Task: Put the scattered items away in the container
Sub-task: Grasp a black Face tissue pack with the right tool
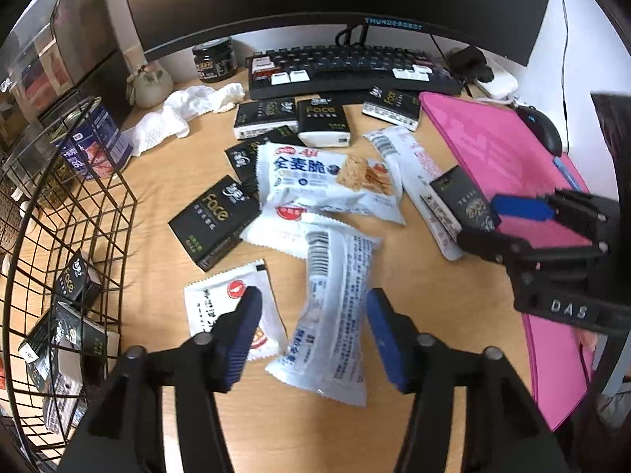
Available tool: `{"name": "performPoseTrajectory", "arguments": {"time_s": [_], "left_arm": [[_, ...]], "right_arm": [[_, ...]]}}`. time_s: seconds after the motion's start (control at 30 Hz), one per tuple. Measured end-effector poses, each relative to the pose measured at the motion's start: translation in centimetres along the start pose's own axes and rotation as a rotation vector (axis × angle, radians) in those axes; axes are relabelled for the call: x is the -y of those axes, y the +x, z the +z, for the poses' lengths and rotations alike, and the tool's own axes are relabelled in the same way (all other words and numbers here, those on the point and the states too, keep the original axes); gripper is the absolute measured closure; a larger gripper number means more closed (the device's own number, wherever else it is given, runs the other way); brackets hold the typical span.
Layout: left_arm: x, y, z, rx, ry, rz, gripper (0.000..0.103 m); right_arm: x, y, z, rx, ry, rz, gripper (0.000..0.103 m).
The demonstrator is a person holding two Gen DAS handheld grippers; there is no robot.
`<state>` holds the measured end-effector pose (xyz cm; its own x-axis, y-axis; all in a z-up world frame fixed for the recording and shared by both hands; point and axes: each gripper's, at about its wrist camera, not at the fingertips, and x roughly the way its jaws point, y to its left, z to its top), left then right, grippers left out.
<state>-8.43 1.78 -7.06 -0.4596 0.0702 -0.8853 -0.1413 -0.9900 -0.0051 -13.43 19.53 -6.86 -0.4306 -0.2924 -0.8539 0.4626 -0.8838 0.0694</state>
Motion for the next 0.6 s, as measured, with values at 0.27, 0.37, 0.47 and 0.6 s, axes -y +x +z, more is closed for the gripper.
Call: {"name": "performPoseTrajectory", "arguments": {"time_s": [0.27, 0.37, 0.47, 0.6], "left_arm": [[0.4, 1.7, 0.1, -0.040, 0.014, 0.002, 0.040], [0.7, 2.3, 0.2, -0.054, 0.032, 0.015, 0.046], [1.0, 2.4, 0.1, -0.059, 0.048, 0.008, 0.061], [1.1, 2.2, 0.2, -0.052, 0.053, 0.044, 0.062]], "right_arm": [[0.4, 1.7, 1.2, -0.015, 0.002, -0.001, 0.042], [0.7, 2.1, 1.0, -0.029, 0.010, 0.023, 0.042], [0.8, 1.9, 1.0, -0.024, 0.017, 0.030, 0.056], [0.9, 1.7, 0.9, -0.022, 0.025, 0.033, 0.056]]}}
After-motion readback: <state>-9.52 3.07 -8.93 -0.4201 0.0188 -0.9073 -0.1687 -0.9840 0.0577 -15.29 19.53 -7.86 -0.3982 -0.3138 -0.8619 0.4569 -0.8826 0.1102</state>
